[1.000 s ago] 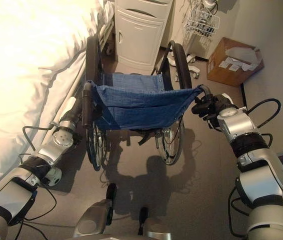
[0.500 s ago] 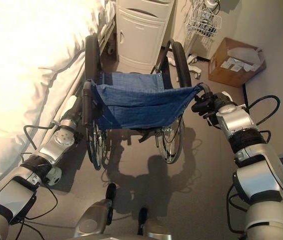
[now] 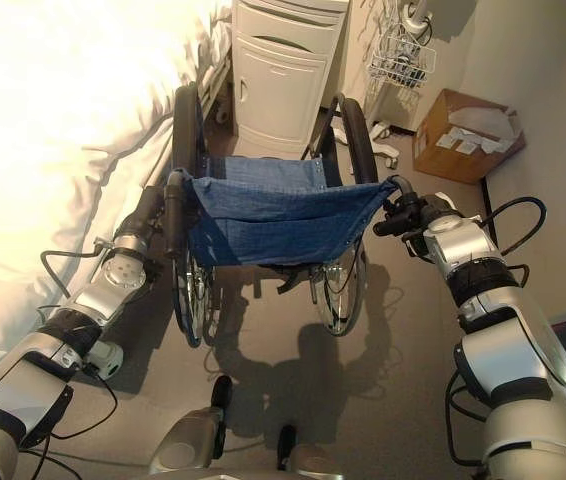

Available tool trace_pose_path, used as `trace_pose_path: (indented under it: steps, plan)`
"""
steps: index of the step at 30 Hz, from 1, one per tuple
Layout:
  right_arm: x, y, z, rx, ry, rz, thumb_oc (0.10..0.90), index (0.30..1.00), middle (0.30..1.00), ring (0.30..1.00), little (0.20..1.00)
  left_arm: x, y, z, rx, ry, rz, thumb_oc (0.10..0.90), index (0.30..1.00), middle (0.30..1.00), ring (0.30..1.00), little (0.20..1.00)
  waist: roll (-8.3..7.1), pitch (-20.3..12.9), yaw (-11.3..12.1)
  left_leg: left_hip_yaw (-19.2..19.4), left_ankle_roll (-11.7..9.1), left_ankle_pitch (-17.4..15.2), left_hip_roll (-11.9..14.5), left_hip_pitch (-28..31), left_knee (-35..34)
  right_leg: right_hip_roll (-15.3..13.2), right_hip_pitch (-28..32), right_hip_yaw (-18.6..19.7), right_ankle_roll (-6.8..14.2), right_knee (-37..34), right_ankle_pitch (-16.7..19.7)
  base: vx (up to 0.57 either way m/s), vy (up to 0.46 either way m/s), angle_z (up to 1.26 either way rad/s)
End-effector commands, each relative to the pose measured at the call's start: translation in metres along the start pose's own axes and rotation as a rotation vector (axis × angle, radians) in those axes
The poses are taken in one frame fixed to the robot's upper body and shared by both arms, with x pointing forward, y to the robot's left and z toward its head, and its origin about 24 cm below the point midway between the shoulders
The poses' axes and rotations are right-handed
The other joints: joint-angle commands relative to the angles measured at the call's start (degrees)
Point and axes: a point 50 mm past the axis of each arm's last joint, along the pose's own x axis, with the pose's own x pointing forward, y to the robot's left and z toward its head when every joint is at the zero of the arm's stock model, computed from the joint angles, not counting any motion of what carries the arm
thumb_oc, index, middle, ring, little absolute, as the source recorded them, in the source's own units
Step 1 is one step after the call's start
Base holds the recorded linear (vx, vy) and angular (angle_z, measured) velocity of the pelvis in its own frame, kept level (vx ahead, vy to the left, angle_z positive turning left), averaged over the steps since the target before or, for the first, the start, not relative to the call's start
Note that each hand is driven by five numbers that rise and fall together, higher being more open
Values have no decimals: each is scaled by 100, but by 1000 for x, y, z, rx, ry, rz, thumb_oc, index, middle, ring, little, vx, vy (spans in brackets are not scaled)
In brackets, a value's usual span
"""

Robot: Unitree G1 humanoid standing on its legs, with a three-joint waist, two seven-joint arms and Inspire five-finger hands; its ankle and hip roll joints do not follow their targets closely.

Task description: Push the wheelchair next to the bed

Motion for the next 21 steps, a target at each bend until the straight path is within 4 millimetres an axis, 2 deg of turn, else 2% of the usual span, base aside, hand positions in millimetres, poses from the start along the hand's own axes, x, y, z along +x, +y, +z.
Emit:
trace_pose_path:
  steps: [1,6,16,21]
  plan:
    - [-14,83,52,180,-264,350,800,900,900,900,900,12,12,61,-94,-246,85,800,900,900,900,900,217,-507,363,277,74,-908,-250,79,264,-524,-514,-238,151,672,300,0,0,0]
    - [-14,77,53,192,-266,332,800,900,900,900,900,11,7,58,-111,-238,59,800,900,900,900,900,270,-617,298,266,57,-907,-214,243,158,-484,-521,-230,156,719,264,3,5,-1]
    - [-25,63,71,186,-346,296,800,900,900,900,900,5,-4,56,-149,-234,29,800,900,900,900,900,306,-916,136,267,38,-887,-156,607,-139,-395,-644,-183,132,874,303,17,4,-2]
    - [-29,50,78,197,-387,246,800,900,900,900,900,4,-4,45,-137,-194,31,800,900,900,900,900,284,-968,84,286,51,-928,-146,703,-190,-368,-630,-170,124,868,288,0,0,0]
